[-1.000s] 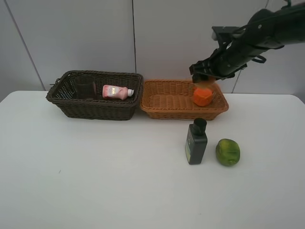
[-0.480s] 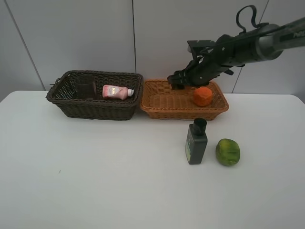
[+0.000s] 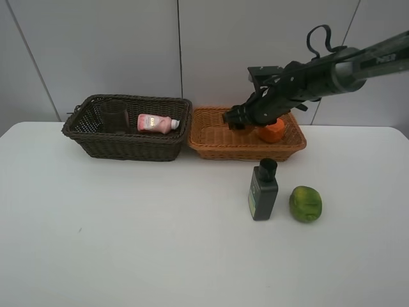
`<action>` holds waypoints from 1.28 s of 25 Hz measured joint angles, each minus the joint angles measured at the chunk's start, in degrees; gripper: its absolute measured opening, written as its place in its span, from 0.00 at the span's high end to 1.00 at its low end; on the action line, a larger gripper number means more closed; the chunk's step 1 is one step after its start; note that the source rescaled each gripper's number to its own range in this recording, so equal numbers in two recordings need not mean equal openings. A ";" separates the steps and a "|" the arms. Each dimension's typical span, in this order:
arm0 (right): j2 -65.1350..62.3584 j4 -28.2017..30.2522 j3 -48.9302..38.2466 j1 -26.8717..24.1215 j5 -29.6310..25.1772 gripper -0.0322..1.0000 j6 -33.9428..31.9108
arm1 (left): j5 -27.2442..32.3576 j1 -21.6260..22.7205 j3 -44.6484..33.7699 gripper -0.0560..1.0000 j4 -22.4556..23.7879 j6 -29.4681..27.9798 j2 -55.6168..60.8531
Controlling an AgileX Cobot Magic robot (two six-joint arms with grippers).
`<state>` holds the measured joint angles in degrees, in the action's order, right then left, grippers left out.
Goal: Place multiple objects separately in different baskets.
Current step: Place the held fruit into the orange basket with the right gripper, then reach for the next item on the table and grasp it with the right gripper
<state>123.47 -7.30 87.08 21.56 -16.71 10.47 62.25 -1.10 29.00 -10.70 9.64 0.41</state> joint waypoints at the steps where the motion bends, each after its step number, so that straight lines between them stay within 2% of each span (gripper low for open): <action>1: 0.16 0.00 0.00 0.00 0.05 0.60 0.00 | 0.00 0.00 0.00 0.06 0.00 0.00 0.00; 3: 0.19 0.00 0.00 0.00 0.55 0.59 0.00 | 0.00 0.00 0.00 0.06 0.00 0.00 0.05; 4: 0.19 0.00 0.00 0.00 1.20 0.54 0.00 | 0.00 0.00 0.00 0.06 0.00 0.00 0.05; 7: 0.19 -0.06 0.00 0.00 2.28 0.16 -0.05 | 0.00 0.00 0.00 0.06 0.00 0.00 0.05; 10: 0.19 -0.06 0.00 0.00 2.69 0.04 -0.05 | 0.00 0.00 0.00 0.06 0.00 0.00 0.05; 15: 0.19 -0.12 0.00 0.00 2.86 0.00 -0.05 | 0.00 0.00 0.00 0.06 0.00 0.00 0.05; 23: -1.46 -1.77 0.00 0.00 2.23 0.00 -0.16 | 0.00 0.00 0.00 0.06 0.00 0.00 0.05; 28: -5.81 -2.05 0.00 0.05 -0.76 0.00 -0.33 | 0.00 0.00 0.00 0.06 0.00 0.00 0.05; 32: -10.35 0.10 0.00 0.05 -5.39 0.00 -5.03 | 0.00 0.00 0.00 0.06 0.00 0.00 0.05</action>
<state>113.11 -7.20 87.08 21.61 -22.11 5.44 62.25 -1.10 29.00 -10.70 9.64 0.46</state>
